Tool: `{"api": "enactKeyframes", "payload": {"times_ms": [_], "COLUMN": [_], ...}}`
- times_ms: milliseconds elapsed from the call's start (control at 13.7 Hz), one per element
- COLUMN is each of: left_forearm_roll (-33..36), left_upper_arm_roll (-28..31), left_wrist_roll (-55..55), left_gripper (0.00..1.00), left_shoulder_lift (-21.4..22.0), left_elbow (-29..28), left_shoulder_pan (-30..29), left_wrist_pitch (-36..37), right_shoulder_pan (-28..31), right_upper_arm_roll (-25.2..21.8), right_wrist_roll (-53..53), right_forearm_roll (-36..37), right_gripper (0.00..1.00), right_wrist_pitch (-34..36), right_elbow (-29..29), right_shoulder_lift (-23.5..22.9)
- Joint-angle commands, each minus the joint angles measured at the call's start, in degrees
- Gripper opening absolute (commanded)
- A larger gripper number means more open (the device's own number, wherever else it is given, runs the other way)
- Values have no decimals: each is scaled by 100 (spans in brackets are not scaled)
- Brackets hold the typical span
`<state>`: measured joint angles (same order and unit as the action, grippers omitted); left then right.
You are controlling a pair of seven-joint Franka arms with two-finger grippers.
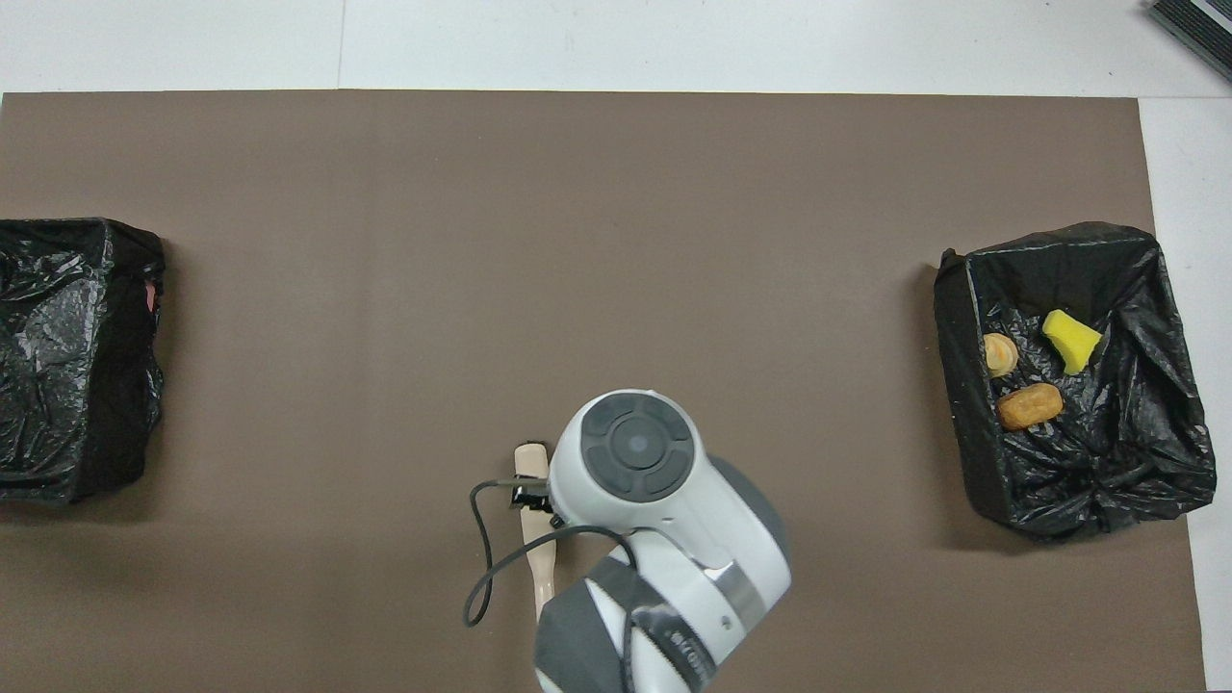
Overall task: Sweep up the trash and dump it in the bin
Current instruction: 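Release the brush on the table and withdraw the right gripper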
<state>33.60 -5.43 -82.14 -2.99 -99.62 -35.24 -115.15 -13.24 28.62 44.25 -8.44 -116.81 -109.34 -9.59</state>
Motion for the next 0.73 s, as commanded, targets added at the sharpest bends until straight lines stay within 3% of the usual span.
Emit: {"api": "enactKeyframes", "payload": {"times_ms": [0,365,510,656], "left_forearm_roll": [410,1209,1245,1272], "left_upper_arm_roll": [7,-2,-2,-2], "left_wrist_roll": [-92,-197,-197,-267], "left_gripper": [0,0,0,0], "left_shoulder_lift": [-52,-61,-61,-70], "left_elbow": [4,-84,-84,-84], "left_shoulder_pan": [236,289,351,403], "left_wrist_pitch": [-288,-763,-869,-1052], "right_shoulder_pan": [758,1779,2026,2150], "right_upper_arm_roll": [47,21,-136,-452], "right_wrist_roll": [-136,-670,-1170,-1733], "right_forearm_roll": [148,536,527,527], "right_gripper": [100,100,100,100], "right_wrist_pitch": [237,536,886,1168], "right_elbow": [-88,-53,52,376], "right_shoulder_lift": [606,1343,1643,1645]}}
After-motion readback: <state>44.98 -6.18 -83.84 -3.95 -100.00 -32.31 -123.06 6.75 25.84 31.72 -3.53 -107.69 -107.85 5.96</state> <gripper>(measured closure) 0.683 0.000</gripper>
